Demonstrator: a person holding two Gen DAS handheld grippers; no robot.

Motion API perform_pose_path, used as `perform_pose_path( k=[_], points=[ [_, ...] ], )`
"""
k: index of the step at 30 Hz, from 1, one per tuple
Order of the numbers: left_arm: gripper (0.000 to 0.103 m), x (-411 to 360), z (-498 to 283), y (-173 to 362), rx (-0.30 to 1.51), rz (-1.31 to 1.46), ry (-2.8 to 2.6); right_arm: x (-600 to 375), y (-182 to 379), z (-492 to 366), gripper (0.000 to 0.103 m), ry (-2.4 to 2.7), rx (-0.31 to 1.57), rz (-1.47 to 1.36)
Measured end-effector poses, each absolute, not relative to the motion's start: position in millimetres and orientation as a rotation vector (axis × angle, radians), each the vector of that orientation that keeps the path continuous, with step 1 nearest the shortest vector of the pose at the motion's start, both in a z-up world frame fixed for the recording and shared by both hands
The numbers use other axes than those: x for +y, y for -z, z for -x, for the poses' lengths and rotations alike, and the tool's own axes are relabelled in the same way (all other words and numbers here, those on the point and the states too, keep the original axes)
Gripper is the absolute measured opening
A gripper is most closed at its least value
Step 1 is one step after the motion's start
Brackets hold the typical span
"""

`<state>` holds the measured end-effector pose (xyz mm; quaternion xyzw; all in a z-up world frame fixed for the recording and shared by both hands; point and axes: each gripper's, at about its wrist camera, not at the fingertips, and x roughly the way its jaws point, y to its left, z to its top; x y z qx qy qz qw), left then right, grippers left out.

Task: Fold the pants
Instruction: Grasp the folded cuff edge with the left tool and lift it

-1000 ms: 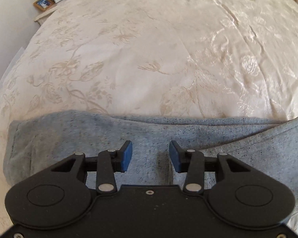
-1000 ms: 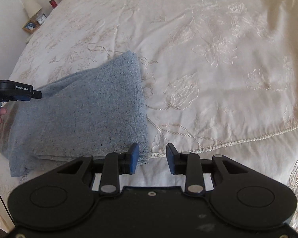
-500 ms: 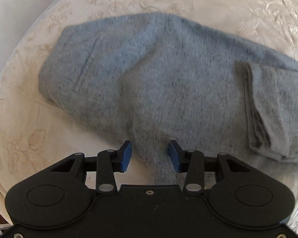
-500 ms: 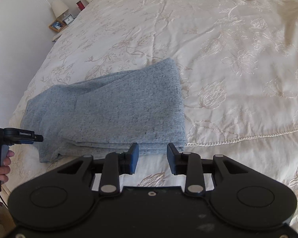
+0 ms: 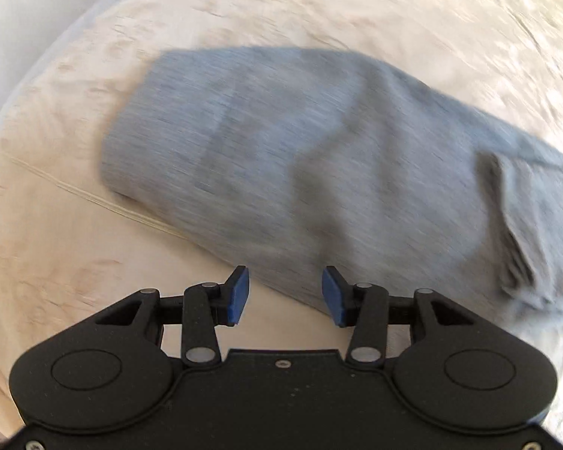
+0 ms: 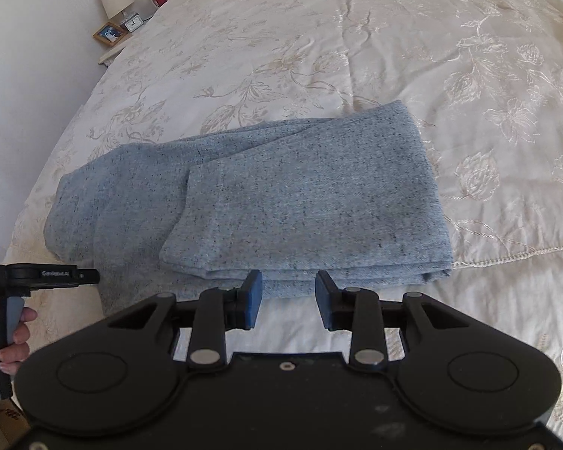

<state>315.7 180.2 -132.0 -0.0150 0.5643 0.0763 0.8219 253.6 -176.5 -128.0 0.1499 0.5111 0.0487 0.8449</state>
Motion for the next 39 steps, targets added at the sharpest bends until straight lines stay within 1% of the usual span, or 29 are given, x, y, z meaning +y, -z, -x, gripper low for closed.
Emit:
perform_pose_path(
  k=[6,11,13,14,17,19,22,23,24,25,26,31,34,37,38,39],
  points=[
    [0.052,259.6,-337.3,125.5,1.137,0.198,-0.242,-147.9,136.0,-284.5,0.035,-0.054,1.077,-0.343],
    [0.053,299.3,-346.8,146.3,1.140,0.242,-0.278,-129.5,137.9,-296.9,0.035,-0.016,1.082,-0.349],
    [0.056,310.8,-351.9,156.3,1.155,0.260,-0.280,-122.5,135.9,-298.6,0.035,-0.008,1.082,-0.346],
    [0.060,316.3,-355.7,163.6,1.170,0.279,-0.271,-118.2,134.5,-298.3,0.035,-0.006,1.082,-0.343],
    [0.064,329.2,-362.6,180.8,1.212,0.358,-0.233,-106.0,131.8,-299.4,0.035,-0.008,1.086,-0.337],
    [0.070,332.9,-364.2,187.2,1.223,0.393,-0.232,-97.3,130.8,-301.6,0.035,-0.013,1.087,-0.328],
    [0.083,334.5,-366.1,194.4,1.214,0.405,-0.230,-86.7,128.7,-304.0,0.035,-0.021,1.092,-0.319],
    [0.091,334.1,-366.8,196.4,1.207,0.400,-0.229,-83.3,127.5,-304.7,0.035,-0.024,1.092,-0.317],
    [0.096,332.1,-366.0,196.6,1.202,0.396,-0.223,-80.3,126.7,-305.4,0.035,-0.027,1.092,-0.314],
    [0.098,331.5,-367.5,199.2,1.204,0.397,-0.219,-77.5,125.7,-305.6,0.035,-0.029,1.094,-0.310],
    [0.102,331.6,-369.4,202.2,1.202,0.400,-0.219,-75.4,125.1,-305.3,0.035,-0.032,1.095,-0.306],
    [0.103,328.8,-373.4,205.6,1.193,0.393,-0.249,-69.9,123.9,-302.3,0.035,-0.037,1.103,-0.295],
    [0.101,328.8,-372.9,204.7,1.194,0.398,-0.245,-69.1,126.0,-300.4,0.035,-0.033,1.116,-0.295],
    [0.088,326.2,-373.1,199.3,1.182,0.394,-0.228,-68.6,127.0,-296.7,0.034,-0.043,1.126,-0.289],
    [0.080,324.5,-373.2,196.3,1.180,0.392,-0.213,-67.9,126.9,-296.2,0.035,-0.045,1.128,-0.286],
    [0.074,322.7,-373.5,193.4,1.180,0.386,-0.208,-67.1,127.0,-296.0,0.035,-0.047,1.129,-0.285]
  ],
)
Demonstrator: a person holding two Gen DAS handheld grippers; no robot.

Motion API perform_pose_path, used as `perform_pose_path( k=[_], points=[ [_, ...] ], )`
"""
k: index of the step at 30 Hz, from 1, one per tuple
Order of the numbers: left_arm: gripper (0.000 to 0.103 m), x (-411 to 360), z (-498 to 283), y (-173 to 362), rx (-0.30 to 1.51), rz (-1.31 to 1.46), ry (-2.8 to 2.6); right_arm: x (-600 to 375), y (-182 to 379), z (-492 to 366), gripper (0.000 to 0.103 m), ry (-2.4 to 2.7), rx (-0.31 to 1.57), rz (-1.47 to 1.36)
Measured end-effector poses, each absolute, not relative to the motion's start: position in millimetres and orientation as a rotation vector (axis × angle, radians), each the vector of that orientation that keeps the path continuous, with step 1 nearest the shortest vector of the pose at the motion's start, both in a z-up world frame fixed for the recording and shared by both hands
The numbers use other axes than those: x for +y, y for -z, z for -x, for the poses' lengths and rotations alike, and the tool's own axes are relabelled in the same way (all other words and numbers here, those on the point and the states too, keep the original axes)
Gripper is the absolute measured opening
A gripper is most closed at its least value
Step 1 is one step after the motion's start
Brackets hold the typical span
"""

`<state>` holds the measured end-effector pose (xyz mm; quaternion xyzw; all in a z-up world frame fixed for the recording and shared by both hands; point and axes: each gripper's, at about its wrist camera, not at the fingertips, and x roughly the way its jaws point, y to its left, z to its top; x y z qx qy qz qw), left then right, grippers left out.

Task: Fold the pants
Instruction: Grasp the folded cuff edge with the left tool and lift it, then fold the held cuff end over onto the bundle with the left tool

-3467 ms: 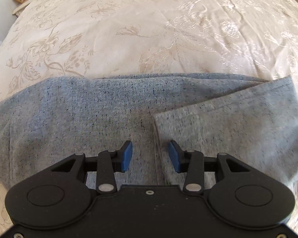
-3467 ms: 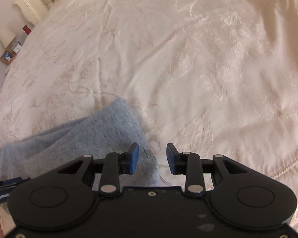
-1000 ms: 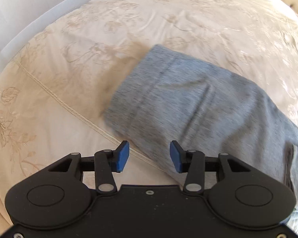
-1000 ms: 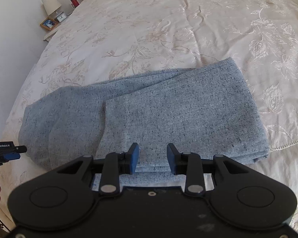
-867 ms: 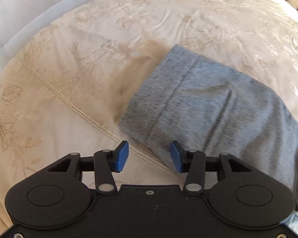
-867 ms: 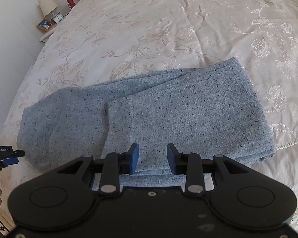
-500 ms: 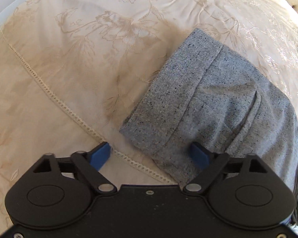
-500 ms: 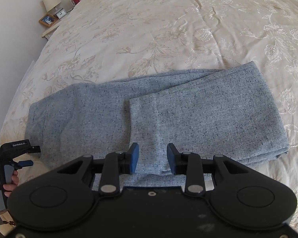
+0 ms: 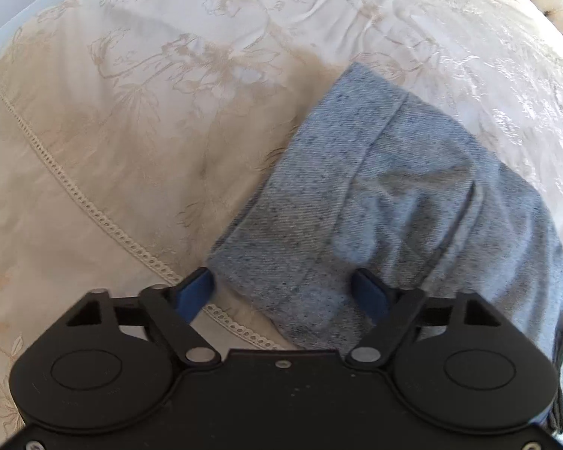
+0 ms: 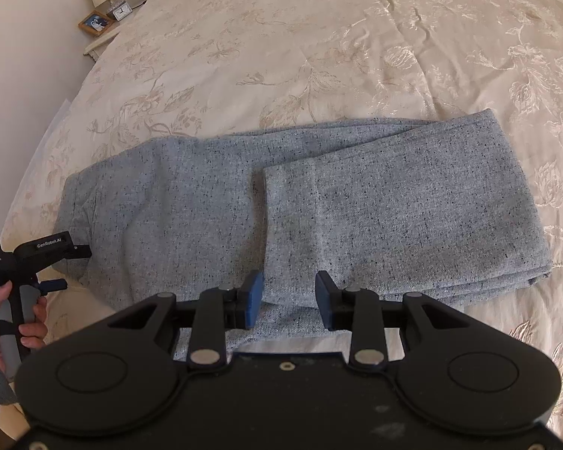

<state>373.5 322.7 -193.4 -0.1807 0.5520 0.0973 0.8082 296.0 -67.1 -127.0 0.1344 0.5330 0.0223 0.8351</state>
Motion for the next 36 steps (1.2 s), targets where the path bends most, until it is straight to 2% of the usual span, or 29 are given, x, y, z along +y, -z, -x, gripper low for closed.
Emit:
perform_pose_path(
  k=[2,6,14,19,29,30,36],
  points=[
    [0.066,320.7,-374.4,189.8,1.180,0.396,-0.198,-66.4,126.9,-296.3,0.035,-0.053,1.130,-0.286],
    [0.057,322.9,-373.5,184.1,1.172,0.424,-0.234,-66.8,125.7,-296.5,0.035,-0.064,1.124,-0.290],
    [0.044,307.9,-364.5,155.3,1.123,0.359,-0.273,-78.9,127.1,-292.6,0.035,-0.093,1.118,-0.307],
    [0.040,274.2,-356.8,113.3,1.037,0.239,-0.280,-98.1,128.2,-288.9,0.035,-0.107,1.109,-0.335],
    [0.032,134.5,-331.9,25.4,0.842,-0.034,-0.162,-167.6,124.8,-275.5,0.035,-0.131,1.080,-0.415],
    [0.029,116.2,-329.4,21.3,0.832,-0.050,-0.138,-175.8,123.5,-273.2,0.035,-0.131,1.075,-0.421],
    [0.024,8.6,-314.3,29.8,0.839,-0.108,0.058,-223.5,122.2,-257.8,0.035,-0.115,1.054,-0.454]
  ],
)
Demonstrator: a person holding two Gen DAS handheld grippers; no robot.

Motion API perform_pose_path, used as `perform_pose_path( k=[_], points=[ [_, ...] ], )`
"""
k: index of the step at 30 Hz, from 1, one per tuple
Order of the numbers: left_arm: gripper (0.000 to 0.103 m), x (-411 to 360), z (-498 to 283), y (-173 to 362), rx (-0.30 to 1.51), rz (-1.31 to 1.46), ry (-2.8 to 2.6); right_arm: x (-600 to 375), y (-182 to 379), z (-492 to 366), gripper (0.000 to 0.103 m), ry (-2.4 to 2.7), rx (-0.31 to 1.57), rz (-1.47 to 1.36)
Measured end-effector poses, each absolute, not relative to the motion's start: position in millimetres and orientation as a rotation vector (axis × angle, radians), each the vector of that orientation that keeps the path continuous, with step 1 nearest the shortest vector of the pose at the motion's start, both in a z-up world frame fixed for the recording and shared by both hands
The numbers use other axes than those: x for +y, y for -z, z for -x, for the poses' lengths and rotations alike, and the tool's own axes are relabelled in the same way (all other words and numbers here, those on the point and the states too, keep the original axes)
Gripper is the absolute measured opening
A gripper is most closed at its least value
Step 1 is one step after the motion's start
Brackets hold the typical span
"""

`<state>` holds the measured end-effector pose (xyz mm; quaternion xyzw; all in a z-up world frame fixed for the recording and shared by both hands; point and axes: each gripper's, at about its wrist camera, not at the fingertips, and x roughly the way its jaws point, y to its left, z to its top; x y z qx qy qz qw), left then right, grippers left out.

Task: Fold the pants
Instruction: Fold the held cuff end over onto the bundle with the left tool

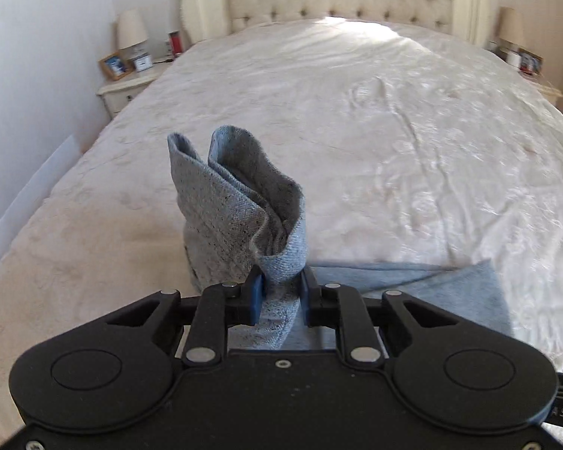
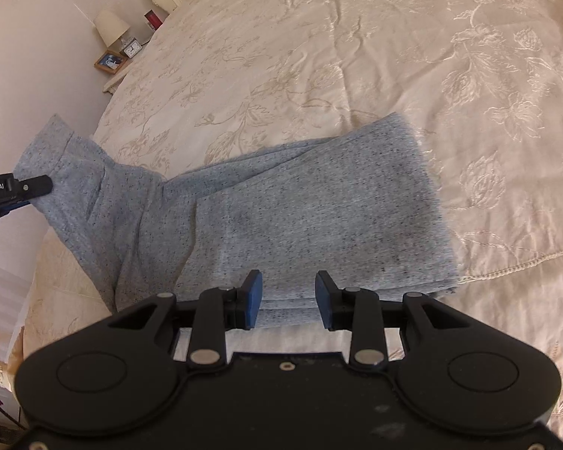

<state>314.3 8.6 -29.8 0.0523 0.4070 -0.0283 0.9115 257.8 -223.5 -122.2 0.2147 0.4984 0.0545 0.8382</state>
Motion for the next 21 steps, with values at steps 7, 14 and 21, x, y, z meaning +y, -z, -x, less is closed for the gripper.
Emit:
perform_pose_path(
  k=[7,14,21],
  points=[
    [0.017,-76.3,-300.2,80.2,0.996,-0.097,0.287,-261.9,127.5,-243.9,0.035,-0.080,1.060,-0.464],
    [0.023,-73.9,-287.2,91.8,1.050,-0.096,0.287,-274.5,131.9,-245.6,0.035,-0.063,1.070,-0.476],
    [0.026,-16.9,-308.9,111.9,1.040,-0.196,0.094,-255.7,139.3,-274.7,0.035,-0.131,1.092,-0.542]
  ],
)
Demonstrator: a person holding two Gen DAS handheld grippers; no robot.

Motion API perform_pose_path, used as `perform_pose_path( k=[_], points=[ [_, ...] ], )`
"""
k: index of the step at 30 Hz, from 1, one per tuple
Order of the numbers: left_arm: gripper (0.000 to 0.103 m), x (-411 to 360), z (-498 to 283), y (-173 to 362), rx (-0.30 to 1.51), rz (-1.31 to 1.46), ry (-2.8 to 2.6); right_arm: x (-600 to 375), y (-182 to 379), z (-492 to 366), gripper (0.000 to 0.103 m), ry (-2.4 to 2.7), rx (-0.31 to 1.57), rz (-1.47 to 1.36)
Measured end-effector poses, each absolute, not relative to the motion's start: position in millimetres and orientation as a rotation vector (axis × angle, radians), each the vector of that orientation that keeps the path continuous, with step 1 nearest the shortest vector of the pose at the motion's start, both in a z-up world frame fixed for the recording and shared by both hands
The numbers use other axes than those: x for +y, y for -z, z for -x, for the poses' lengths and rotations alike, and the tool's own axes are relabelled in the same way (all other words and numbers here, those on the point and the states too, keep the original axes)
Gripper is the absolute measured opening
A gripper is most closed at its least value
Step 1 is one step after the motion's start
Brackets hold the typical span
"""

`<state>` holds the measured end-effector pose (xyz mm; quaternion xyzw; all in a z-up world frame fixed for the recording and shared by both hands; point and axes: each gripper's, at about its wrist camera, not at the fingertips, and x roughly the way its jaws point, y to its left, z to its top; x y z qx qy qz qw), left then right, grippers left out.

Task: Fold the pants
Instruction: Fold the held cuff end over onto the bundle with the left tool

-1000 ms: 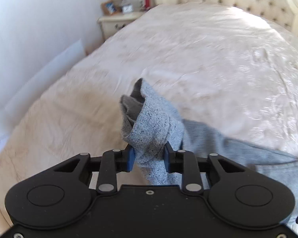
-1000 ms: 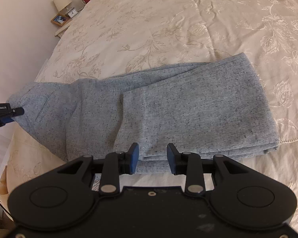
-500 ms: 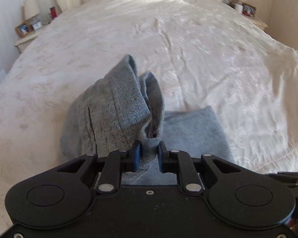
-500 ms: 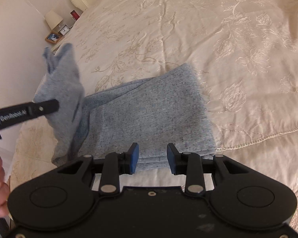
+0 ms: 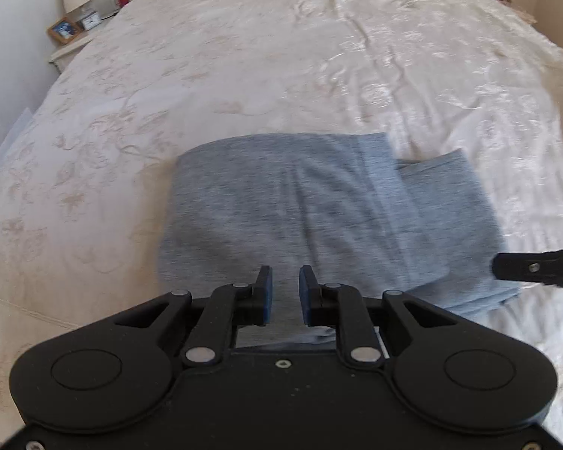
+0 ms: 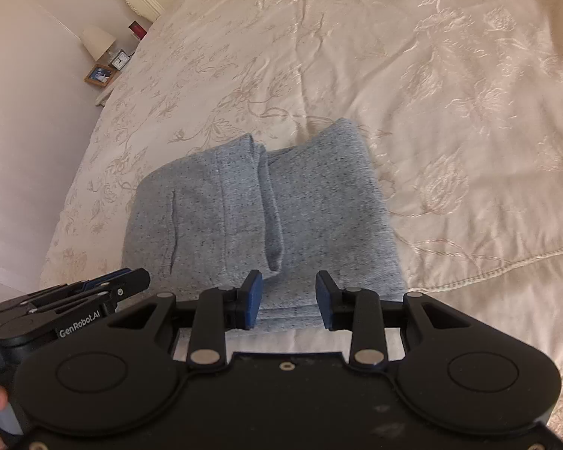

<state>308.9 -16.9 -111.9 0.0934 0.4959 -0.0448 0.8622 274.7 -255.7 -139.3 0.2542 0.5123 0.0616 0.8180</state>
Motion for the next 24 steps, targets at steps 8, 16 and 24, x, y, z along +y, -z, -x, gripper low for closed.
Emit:
perform_pose_path(
  k=[8,16,24],
  points=[
    [0.026,33.6,-343.9,140.5,1.112,-0.211,0.042,-218.8,144.8,-325.0,0.036,-0.153,1.107,-0.459],
    [0.026,23.3,-350.3,182.3,1.235,-0.328,0.113,-203.1,170.1,-368.8,0.037,-0.159,1.160,-0.378],
    [0.026,34.4,-355.6,184.6,1.266,-0.230,0.117,-213.5,201.2,-385.8,0.039,-0.181,1.199,-0.422]
  ],
)
